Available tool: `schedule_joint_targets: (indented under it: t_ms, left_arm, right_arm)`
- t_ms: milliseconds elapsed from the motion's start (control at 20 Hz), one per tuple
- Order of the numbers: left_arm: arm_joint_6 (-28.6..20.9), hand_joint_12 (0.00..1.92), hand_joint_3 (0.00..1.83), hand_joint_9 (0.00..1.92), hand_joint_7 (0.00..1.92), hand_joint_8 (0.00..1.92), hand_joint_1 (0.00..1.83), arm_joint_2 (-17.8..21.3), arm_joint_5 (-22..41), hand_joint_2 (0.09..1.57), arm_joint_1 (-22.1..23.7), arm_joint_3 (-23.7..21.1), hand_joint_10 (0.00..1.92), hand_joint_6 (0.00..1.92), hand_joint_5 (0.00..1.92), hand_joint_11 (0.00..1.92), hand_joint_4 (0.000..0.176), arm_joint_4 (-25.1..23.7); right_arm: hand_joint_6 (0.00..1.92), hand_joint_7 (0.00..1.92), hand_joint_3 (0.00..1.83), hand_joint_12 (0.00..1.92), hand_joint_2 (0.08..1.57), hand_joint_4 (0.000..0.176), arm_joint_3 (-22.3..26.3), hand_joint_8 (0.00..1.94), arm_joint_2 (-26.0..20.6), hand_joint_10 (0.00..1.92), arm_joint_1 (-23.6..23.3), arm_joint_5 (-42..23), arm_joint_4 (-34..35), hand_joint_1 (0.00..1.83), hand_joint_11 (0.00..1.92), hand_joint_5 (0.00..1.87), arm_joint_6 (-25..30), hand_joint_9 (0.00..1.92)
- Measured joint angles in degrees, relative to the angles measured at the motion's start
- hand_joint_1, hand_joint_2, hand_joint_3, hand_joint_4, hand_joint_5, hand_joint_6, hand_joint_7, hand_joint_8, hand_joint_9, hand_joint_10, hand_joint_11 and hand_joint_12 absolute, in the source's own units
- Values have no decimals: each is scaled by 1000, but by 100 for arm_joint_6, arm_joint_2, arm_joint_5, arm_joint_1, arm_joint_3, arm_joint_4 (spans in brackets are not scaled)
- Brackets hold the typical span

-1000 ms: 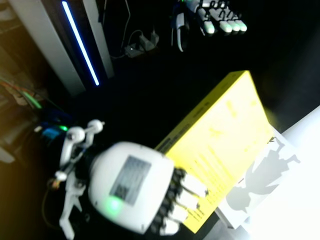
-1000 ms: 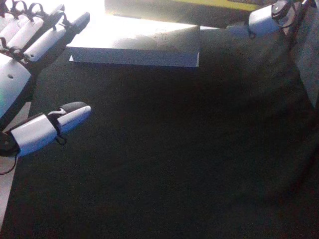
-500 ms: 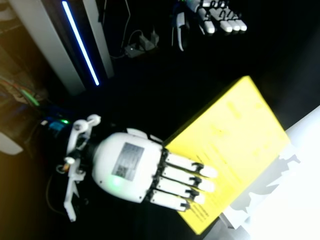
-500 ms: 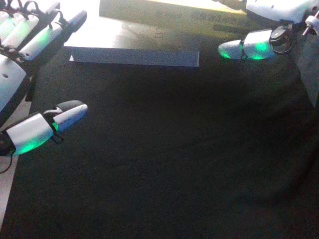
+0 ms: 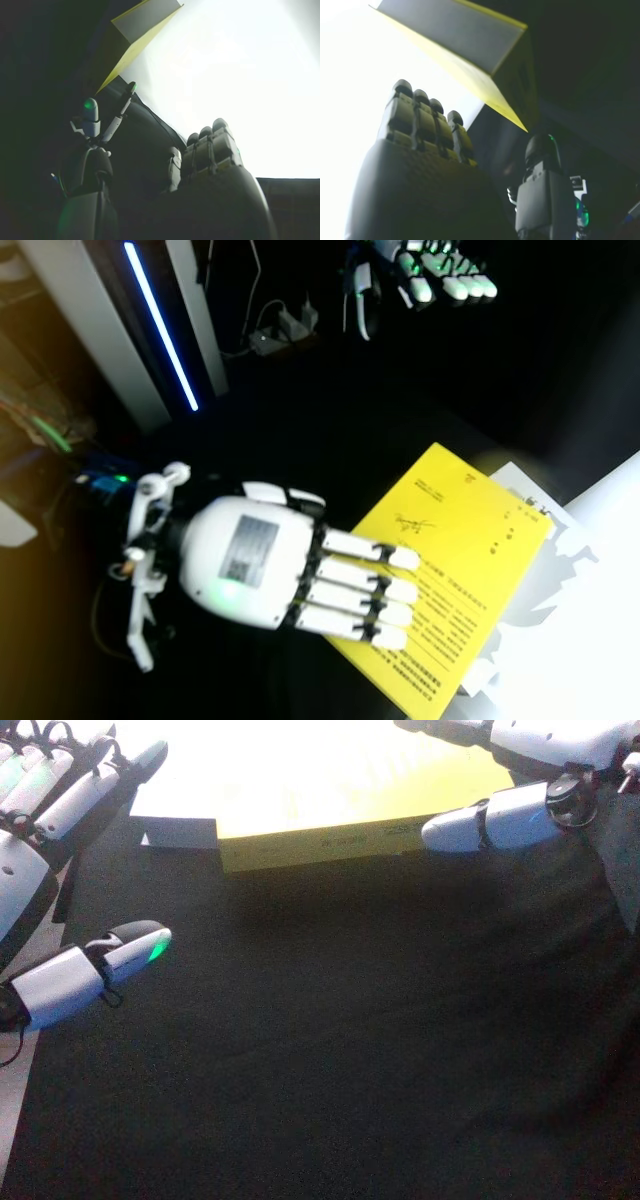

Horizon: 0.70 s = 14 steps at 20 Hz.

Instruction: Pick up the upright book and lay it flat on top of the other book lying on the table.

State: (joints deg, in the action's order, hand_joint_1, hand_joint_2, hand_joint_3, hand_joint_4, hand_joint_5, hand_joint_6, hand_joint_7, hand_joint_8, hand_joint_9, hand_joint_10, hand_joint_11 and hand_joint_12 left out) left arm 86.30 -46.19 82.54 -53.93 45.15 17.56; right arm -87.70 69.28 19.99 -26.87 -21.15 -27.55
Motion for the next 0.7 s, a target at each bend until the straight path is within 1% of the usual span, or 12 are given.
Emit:
schedule_joint_targets:
  t_ms: [50, 150, 200, 250, 300, 350, 400, 450, 550, 600, 650, 700]
  left_arm:
    - [0, 0, 0, 0, 0, 0, 567, 0, 7, 1179, -13, 0, 0, 1, 3, 0, 144, 2]
    - [0, 0, 0, 0, 0, 0, 535, 0, 2, 1176, -50, -11, 0, 1, 5, 0, 152, 9]
    - [2, 0, 3, 0, 0, 0, 521, 4, 13, 1184, -72, -28, 0, 0, 0, 0, 138, 42]
    - [0, 0, 3, 0, 0, 0, 521, 4, 4, 1184, -85, -28, 0, 0, 0, 0, 138, 46]
    - [0, 0, 6, 0, 0, 0, 508, 7, 13, 1194, -127, -42, 0, 0, 0, 0, 135, 39]
    - [2, 0, 7, 0, 0, 0, 493, 37, 9, 1198, -153, -94, 0, 0, 0, 0, 134, 83]
    - [0, 0, 7, 0, 0, 0, 517, 59, 9, 1205, -175, -96, 0, 0, 0, 0, 127, 92]
    - [0, 0, 6, 0, 0, 0, 539, 85, 37, 1207, -199, -101, 0, 0, 0, 0, 123, 90]
    - [2, 0, 5, 0, 0, 0, 588, 120, 109, 1210, -214, -98, 0, 0, 0, 0, 134, 186]
    - [0, 0, 6, 0, 0, 0, 578, 129, 146, 1215, -234, -101, 0, 0, 0, 0, 129, 221]
    - [2, 0, 5, 0, 0, 0, 552, 168, 164, 1216, -286, -127, 0, 0, 0, 0, 147, 212]
    - [-2, 0, 7, 0, 0, 0, 562, 210, 160, 1224, -321, -166, 0, 0, 0, 0, 155, 210]
  right_arm:
    - [0, 0, 0, 0, 1073, 111, 85, 0, -90, 0, 0, -94, -66, 263, 0, 0, 17, 0]
    - [0, 0, 0, 0, 1070, 106, 365, 0, -378, 0, 2, -243, -116, 242, 0, 0, 17, 0]
    - [0, 0, 0, 0, 1092, 82, 503, 0, -481, 0, 2, -326, -109, 140, 0, 0, 17, 0]
    - [0, 0, 0, 0, 1092, 82, 577, 0, -520, 0, 2, -334, -81, 140, 0, 0, 7, 0]
    - [0, 0, 27, 0, 1167, 55, 872, 0, -726, 0, 4, -435, -133, 27, 0, 0, 28, 0]
    - [0, 0, 43, 0, 1209, 28, 1102, 0, -925, 0, 35, -634, -363, 8, 0, 0, 166, 0]
    - [0, 0, 71, 0, 1279, 18, 1211, 0, -1091, 0, 227, -1156, -461, 59, 0, 0, 662, 0]
    - [0, 0, 72, 0, 1292, 49, 1207, 0, -1163, 0, 404, -1534, -450, 93, 0, 0, 1038, 0]
    - [0, 0, 70, 0, 1315, 0, 1152, 0, -1351, 0, 898, -2159, -476, 116, 0, 0, 1851, 0]
    - [0, 0, 52, 0, 1292, 22, 1167, 0, -1440, 0, 1185, -2437, -249, 177, 0, 0, 2000, 0]
    - [0, 0, 58, 0, 1310, 38, 1290, 0, -1587, 0, 1462, -2667, 46, 201, 0, 0, 2011, 0]
    - [0, 0, 0, 128, 1379, 43, 1373, 0, -1685, 0, 1637, -2909, 219, 160, 0, 0, 2013, 0]
